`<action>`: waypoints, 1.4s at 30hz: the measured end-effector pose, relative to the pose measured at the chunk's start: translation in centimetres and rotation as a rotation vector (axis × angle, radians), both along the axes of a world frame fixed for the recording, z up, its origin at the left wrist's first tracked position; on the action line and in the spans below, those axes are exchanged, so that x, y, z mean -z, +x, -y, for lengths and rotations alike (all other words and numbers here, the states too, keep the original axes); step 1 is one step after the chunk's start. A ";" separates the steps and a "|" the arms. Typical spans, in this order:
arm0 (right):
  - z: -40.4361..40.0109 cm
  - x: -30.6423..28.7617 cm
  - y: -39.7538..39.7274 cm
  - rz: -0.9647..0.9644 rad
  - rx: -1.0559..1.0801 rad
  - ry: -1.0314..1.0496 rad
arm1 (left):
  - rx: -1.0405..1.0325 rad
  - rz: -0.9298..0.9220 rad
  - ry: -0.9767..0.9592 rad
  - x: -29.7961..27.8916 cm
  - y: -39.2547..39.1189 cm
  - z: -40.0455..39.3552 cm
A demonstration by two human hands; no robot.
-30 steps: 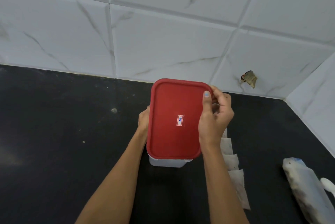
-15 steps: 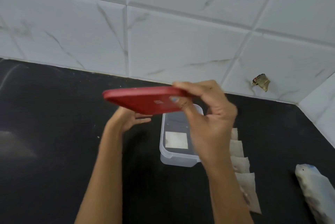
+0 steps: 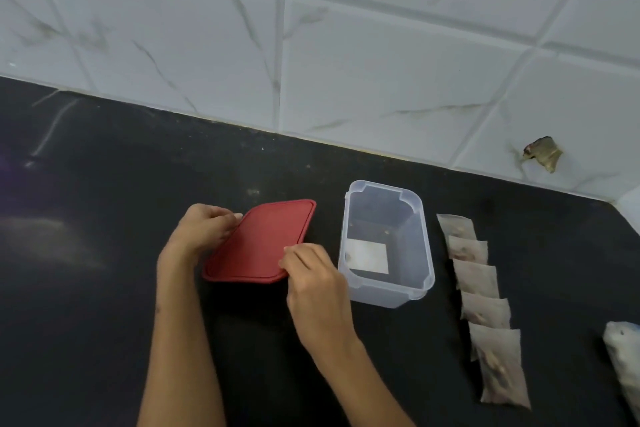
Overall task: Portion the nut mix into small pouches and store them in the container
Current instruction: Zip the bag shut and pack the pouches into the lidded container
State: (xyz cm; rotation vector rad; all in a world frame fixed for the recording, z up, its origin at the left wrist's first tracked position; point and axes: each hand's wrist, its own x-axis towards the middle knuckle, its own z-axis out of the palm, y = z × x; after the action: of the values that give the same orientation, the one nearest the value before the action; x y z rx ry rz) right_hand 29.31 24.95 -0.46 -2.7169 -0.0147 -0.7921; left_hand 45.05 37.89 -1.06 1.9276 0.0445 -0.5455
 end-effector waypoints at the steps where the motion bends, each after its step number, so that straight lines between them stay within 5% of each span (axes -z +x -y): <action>1: -0.1 0.5 -0.1 -0.041 0.003 -0.015 | -0.006 0.019 0.040 0.3 0.0 0.0; 13: -1.1 2.5 -2.1 -0.621 -0.115 0.028 | -0.138 0.059 0.258 -0.3 -3.2 2.1; 16: -0.8 -0.4 -3.6 -0.436 -0.108 0.184 | -0.268 0.306 0.253 -2.1 -4.5 3.4; 20: 3.5 -5.8 -7.2 0.038 0.057 0.384 | -0.374 0.602 -0.163 -6.0 -7.9 8.1; 23: 10.7 -8.0 -12.2 0.203 0.285 0.487 | -0.219 0.531 -0.516 -8.5 -13.1 14.3; 27: 20.7 -7.5 -20.5 0.121 0.751 0.613 | 0.062 0.312 -0.648 -8.1 -21.6 23.1; 32: 28.6 -3.9 -29.7 -0.236 1.184 0.626 | 0.431 -0.166 -0.392 -4.1 -33.4 32.5; 36: 31.3 -1.0 -32.3 -0.408 1.237 0.688 | 0.567 -0.234 -0.133 0.0 -38.6 36.9; 42: 32.9 0.4 -34.1 -0.444 1.206 0.833 | 0.428 -0.268 -0.090 1.8 -41.1 39.4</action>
State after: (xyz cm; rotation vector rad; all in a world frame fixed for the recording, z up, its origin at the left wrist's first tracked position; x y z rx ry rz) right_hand -4.81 -7.94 -0.88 -1.7966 1.7072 -0.2509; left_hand 3.94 -1.55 -2.82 1.7690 -0.2223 -1.0708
